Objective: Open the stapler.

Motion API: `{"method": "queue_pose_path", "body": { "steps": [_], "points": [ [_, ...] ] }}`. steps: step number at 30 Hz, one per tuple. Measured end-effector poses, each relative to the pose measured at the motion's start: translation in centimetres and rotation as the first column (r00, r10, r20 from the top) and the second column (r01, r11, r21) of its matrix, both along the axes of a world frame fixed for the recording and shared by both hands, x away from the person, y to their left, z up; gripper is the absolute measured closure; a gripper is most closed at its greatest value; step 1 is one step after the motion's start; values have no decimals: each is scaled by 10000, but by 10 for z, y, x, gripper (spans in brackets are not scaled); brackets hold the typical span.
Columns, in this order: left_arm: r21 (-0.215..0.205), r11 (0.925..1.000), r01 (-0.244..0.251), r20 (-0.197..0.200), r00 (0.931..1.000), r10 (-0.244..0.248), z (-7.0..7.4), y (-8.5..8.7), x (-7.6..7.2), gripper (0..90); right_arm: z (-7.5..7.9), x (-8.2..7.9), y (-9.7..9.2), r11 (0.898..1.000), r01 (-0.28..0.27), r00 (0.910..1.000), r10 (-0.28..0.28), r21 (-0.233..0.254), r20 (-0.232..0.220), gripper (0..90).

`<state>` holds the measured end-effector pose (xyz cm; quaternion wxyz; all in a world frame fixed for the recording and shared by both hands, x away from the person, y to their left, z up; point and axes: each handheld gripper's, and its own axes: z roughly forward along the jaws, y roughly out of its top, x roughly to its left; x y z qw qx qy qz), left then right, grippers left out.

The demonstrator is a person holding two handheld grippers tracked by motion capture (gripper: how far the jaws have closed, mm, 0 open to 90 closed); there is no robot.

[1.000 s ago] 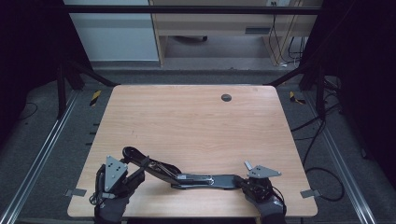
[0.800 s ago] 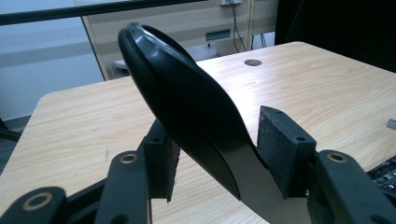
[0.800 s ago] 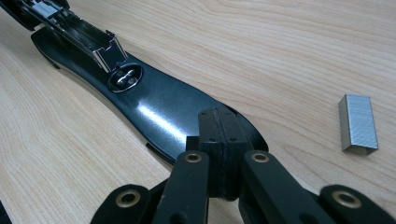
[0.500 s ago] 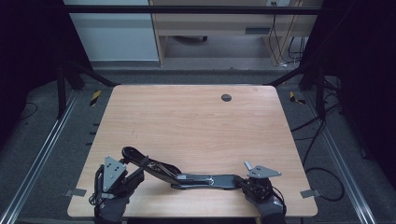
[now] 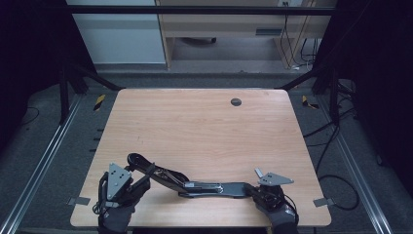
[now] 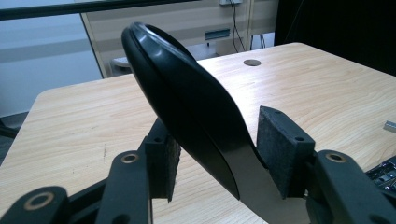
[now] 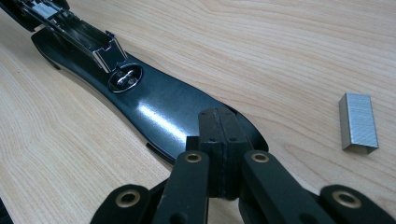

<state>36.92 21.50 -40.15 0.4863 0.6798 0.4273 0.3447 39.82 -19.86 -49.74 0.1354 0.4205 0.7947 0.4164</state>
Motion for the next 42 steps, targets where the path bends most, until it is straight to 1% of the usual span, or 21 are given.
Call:
{"method": "queue_pose_path", "body": {
  "steps": [3,7,10,16,20,23,25,27,33,38,42],
  "points": [
    [89,10000,5,10,10000,-5,1,0,0,490,0,0,0,10000,-34,10000,34,26,-5,900],
    [33,10000,14,129,9999,-15,6,1,-2,443,0,0,0,10000,-57,10000,57,27,8,900],
    [-5,10000,63,110,9999,-63,9,3,-3,428,0,0,0,10000,-58,10000,58,38,1,900],
    [-82,9998,163,107,9998,-163,11,8,-8,413,0,0,-1,10000,-75,10000,75,35,1,900],
    [24,9999,162,124,9998,-163,10,13,-12,408,0,1,-1,10000,-84,10000,84,44,20,900],
    [23,9997,240,79,9997,-241,9,18,-15,401,0,1,-1,10000,-78,10000,78,52,17,900],
    [163,9996,230,68,9997,-231,8,20,-18,402,0,1,-1,10000,-81,10000,80,55,15,900],
    [134,9993,339,84,9994,-340,7,22,-20,402,0,1,-1,9999,-85,10000,85,57,20,900],
    [289,9987,410,-17,9992,-410,4,27,-26,397,0,1,-1,9999,-91,10000,91,75,5,900],
    [450,9984,335,-166,9993,-328,-2,30,-25,398,0,1,-1,9999,-96,10000,96,72,8,900],
    [585,9981,191,-448,9989,-165,-8,33,-22,399,0,1,-1,9999,-92,9999,92,113,-50,900]
  ]
}}
